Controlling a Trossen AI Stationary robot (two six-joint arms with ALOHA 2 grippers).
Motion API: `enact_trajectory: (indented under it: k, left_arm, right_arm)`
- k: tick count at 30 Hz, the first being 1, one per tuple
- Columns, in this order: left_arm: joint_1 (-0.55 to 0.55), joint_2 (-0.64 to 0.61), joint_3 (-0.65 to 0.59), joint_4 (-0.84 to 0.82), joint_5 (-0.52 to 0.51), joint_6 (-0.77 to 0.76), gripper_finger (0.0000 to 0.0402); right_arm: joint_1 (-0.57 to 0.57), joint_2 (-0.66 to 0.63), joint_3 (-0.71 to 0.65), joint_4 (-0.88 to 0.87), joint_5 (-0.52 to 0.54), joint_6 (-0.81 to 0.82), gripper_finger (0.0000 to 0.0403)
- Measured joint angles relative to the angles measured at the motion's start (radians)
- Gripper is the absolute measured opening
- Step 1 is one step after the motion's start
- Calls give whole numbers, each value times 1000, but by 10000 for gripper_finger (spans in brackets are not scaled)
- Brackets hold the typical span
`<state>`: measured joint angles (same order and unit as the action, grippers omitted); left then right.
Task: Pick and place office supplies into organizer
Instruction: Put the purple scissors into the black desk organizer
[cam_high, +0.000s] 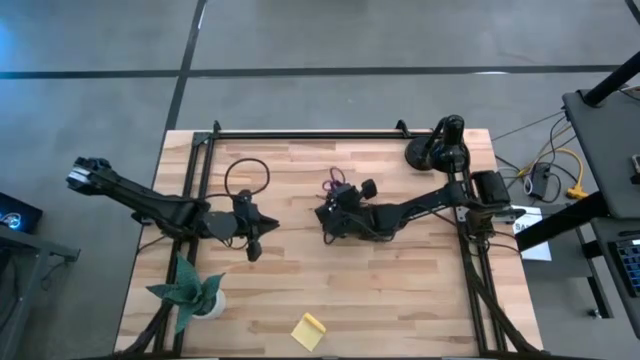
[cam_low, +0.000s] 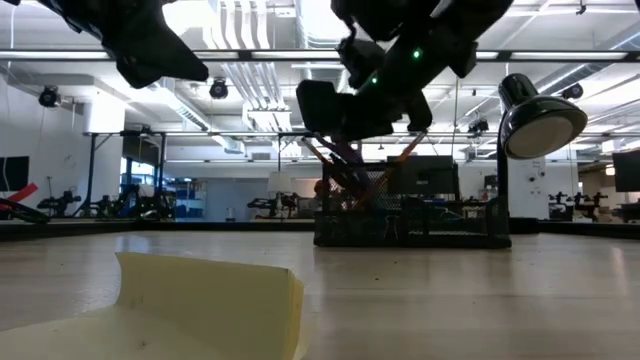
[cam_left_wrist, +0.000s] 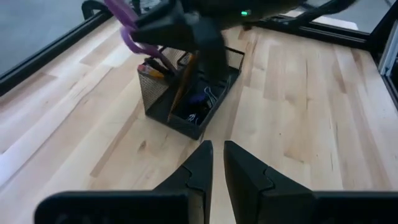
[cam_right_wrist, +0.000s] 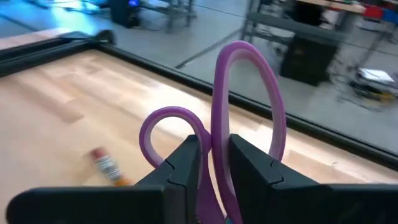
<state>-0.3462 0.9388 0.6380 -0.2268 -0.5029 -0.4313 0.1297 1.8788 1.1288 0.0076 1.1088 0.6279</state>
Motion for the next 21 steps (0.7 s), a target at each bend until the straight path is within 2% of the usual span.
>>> enact_trajectory:
  k: [3,7,10,15,21]
  left_arm:
    - [0,4,1,-2,0,-1,25]
    - [0,-5,0,-1,1,-8,25]
    - [1,-17,1,-1,0,-60,25]
    - [19,-33,-3,-4,9,-284,25]
    - [18,-38,7,0,38,-303,25]
  right_arm:
    - [17,4,-10,62,-13,-52,77]
    - [24,4,20,12,-44,-69,99]
    - [34,2,54,-44,-107,-118,121]
    - [42,2,101,-137,-228,-99,165]
    - [78,-8,198,-330,-248,-79,214]
